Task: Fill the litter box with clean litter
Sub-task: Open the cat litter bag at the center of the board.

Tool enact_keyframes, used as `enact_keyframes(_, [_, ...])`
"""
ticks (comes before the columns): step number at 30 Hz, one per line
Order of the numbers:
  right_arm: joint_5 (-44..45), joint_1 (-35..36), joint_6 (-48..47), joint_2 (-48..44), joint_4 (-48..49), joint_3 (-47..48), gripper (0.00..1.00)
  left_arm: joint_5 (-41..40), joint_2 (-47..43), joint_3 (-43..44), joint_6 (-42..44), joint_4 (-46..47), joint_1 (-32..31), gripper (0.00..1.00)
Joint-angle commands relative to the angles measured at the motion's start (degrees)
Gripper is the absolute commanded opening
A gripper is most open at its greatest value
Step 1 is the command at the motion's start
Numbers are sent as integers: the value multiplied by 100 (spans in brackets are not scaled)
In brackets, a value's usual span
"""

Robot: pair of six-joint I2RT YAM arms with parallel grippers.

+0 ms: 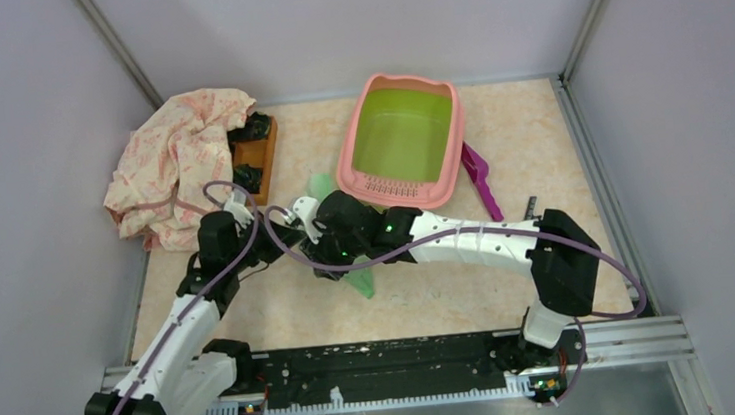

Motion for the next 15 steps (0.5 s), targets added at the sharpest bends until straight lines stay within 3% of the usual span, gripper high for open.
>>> enact_keyframes(1, [-196,108,108,-261,23,-83,31,142,189,-141,-182,679,-72,0])
enact_keyframes(10, [-89,108,108,-353,5,-119,32,-216,431,-213,87,446,-90,0])
enact_keyframes(15, [291,41,79,-651,-300,-35,42,-317,521,-368,130,384,-100,0])
